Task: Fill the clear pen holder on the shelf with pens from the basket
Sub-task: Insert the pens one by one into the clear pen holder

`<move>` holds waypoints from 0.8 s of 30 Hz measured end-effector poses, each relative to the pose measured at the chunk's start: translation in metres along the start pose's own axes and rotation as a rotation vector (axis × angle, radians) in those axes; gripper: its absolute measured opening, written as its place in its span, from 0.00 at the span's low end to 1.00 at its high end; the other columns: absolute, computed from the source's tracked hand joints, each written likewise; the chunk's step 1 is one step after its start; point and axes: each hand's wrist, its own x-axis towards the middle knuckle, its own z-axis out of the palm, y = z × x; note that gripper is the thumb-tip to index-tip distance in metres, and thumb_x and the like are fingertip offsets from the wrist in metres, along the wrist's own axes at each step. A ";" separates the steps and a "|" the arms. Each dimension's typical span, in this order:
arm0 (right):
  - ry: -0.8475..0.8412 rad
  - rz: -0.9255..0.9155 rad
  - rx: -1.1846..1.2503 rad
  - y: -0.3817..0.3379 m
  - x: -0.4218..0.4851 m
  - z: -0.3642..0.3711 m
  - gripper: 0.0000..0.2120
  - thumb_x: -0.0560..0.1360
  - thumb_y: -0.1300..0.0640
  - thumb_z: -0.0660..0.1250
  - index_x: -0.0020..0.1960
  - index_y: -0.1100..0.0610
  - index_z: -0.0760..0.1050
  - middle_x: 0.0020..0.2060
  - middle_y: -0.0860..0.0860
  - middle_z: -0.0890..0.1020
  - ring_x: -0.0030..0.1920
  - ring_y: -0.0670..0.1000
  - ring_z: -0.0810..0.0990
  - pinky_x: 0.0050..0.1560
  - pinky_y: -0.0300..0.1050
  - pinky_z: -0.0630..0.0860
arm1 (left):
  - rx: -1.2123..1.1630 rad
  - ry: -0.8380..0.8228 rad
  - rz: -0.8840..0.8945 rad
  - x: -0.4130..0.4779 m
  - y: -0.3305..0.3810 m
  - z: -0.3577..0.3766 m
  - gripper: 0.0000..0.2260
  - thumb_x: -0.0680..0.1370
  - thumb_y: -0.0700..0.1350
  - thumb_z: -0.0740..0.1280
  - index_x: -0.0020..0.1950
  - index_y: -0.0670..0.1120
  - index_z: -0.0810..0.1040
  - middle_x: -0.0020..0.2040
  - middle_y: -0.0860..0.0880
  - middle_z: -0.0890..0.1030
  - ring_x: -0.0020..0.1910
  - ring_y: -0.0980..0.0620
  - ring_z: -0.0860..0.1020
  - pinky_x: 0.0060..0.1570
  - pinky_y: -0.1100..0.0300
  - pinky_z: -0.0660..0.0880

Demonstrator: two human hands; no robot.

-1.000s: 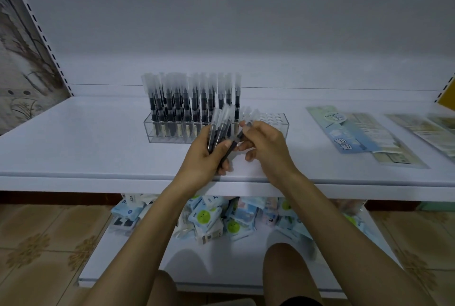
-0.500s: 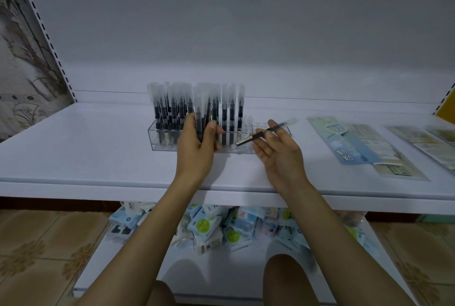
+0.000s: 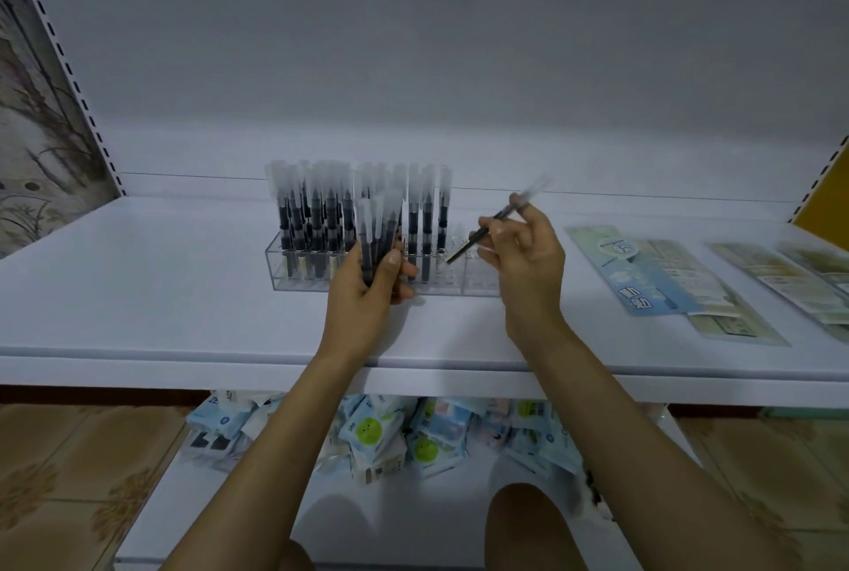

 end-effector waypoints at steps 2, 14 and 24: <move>0.028 -0.029 -0.037 -0.004 0.010 0.007 0.12 0.77 0.65 0.64 0.60 0.58 0.69 0.44 0.54 0.83 0.46 0.52 0.83 0.42 0.40 0.79 | -0.041 0.002 -0.013 -0.001 0.001 0.000 0.08 0.82 0.40 0.59 0.58 0.42 0.73 0.40 0.46 0.79 0.33 0.59 0.78 0.38 0.66 0.77; -0.220 -0.180 -0.506 0.010 0.026 0.015 0.11 0.78 0.61 0.64 0.60 0.56 0.72 0.44 0.53 0.81 0.46 0.53 0.81 0.50 0.54 0.80 | -0.011 -0.004 0.015 0.000 -0.001 -0.001 0.07 0.82 0.41 0.58 0.57 0.44 0.73 0.38 0.46 0.79 0.31 0.58 0.77 0.37 0.65 0.77; -0.294 -0.160 -0.586 0.006 0.027 0.008 0.11 0.77 0.60 0.66 0.59 0.60 0.73 0.40 0.51 0.81 0.45 0.51 0.81 0.50 0.41 0.77 | -0.014 -0.021 -0.005 0.001 -0.001 -0.001 0.07 0.82 0.41 0.59 0.58 0.44 0.73 0.38 0.46 0.79 0.30 0.58 0.76 0.35 0.65 0.76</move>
